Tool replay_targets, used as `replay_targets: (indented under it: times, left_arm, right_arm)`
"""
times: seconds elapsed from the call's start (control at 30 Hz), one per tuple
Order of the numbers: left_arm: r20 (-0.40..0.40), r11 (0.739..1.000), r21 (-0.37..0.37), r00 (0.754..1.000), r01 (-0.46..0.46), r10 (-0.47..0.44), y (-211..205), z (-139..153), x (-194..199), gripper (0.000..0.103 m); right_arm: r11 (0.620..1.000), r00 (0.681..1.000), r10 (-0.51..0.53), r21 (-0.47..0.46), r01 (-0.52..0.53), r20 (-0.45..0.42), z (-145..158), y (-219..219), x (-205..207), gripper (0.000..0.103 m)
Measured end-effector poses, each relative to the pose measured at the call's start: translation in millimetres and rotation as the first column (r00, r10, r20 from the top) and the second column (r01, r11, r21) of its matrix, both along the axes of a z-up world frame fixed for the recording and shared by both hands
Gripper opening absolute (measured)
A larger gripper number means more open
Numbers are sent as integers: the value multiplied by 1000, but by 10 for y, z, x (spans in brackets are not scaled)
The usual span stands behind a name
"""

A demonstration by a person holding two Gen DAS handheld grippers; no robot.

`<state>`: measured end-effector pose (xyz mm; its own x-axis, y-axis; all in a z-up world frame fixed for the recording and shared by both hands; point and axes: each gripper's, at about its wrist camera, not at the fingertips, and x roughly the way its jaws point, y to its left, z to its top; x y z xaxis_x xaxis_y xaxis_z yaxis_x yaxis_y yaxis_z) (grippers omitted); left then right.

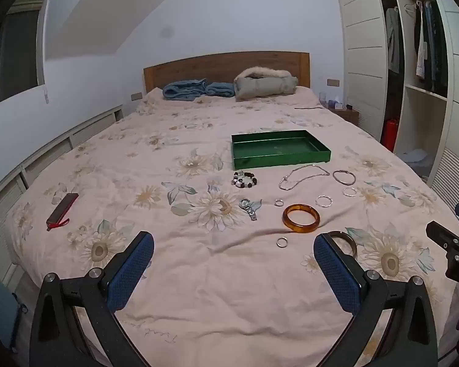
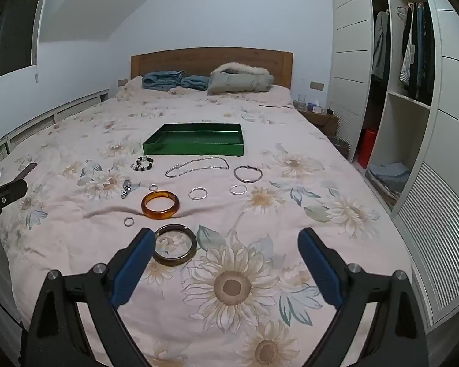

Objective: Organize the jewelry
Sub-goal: 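Move both tools toward the jewelry on the bed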

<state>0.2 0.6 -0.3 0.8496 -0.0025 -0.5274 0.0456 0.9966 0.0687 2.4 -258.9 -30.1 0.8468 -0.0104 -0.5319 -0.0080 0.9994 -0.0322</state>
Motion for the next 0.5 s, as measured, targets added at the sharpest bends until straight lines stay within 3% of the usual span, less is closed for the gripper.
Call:
replay_targets:
  times: [0.2, 0.5]
  left_arm:
    - [36, 1000, 4, 999, -7, 7, -44, 93, -114, 103]
    - [58, 999, -16, 997, -52, 53, -3, -57, -33, 103]
  right_arm:
    - [1000, 1000, 1, -9, -1, 3, 3, 29, -47, 94]
    - [1000, 1000, -2, 10, 2, 22, 34, -33, -119, 94]
